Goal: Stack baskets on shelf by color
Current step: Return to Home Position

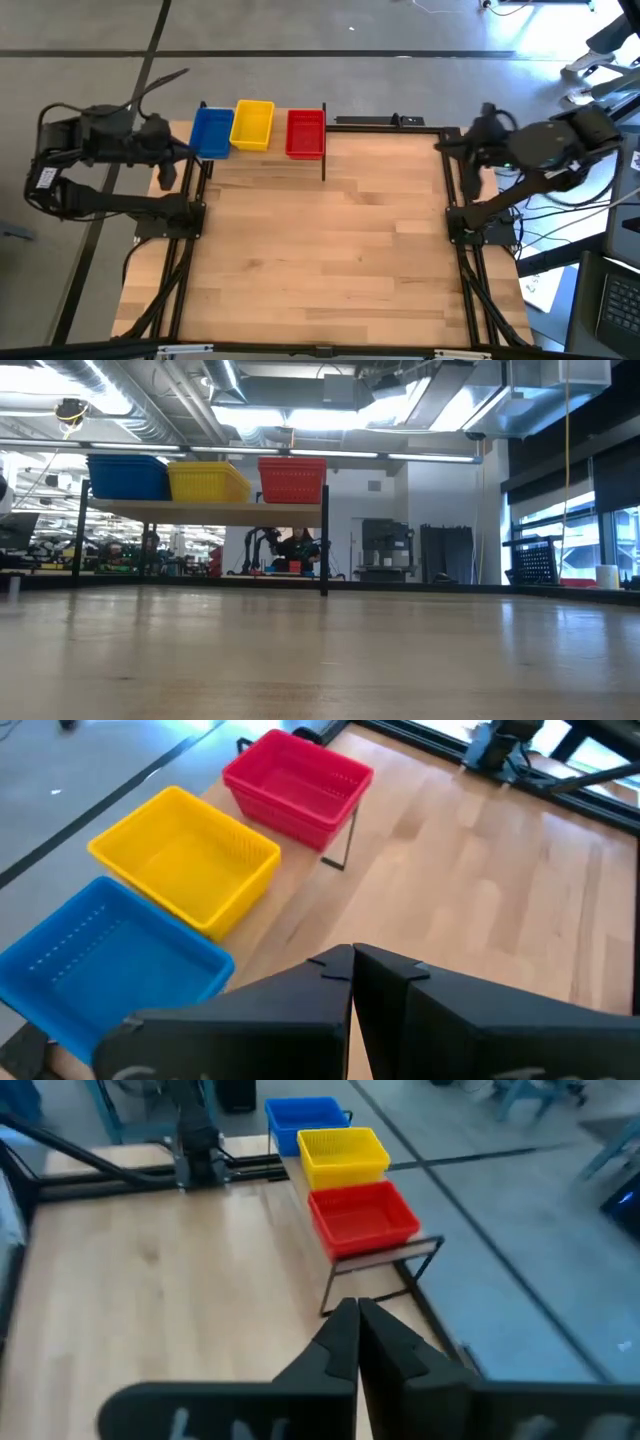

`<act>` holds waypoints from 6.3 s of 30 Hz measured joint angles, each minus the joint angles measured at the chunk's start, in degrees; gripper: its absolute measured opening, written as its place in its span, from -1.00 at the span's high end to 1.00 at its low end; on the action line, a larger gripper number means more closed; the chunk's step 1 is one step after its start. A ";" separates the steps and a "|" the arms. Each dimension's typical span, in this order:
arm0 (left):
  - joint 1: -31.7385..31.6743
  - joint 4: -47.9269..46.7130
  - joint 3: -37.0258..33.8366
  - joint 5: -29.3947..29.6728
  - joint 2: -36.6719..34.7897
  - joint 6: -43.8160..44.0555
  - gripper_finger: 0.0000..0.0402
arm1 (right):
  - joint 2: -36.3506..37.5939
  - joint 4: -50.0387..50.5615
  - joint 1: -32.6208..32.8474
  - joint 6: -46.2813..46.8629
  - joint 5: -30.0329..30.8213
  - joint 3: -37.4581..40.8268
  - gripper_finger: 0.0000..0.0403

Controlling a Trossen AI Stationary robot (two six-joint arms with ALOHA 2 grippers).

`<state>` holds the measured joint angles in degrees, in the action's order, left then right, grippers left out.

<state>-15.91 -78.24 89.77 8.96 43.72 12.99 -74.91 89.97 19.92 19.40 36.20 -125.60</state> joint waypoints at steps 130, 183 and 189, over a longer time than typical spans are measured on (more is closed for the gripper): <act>0.58 89.22 -89.34 -30.67 -43.45 0.33 1.00 | 74.40 -94.85 7.24 -33.38 -20.83 125.18 1.00; 0.58 89.24 -89.34 -30.66 -43.43 0.36 1.00 | 74.37 -94.83 7.24 -33.38 -20.83 125.13 1.00; 0.56 89.25 -89.34 -30.66 -43.43 0.35 1.00 | 74.37 -94.83 7.26 -33.38 -20.83 125.13 1.00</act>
<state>-15.35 11.02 0.43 -21.70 0.30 13.34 -0.54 -4.86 27.17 -13.98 15.38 -0.47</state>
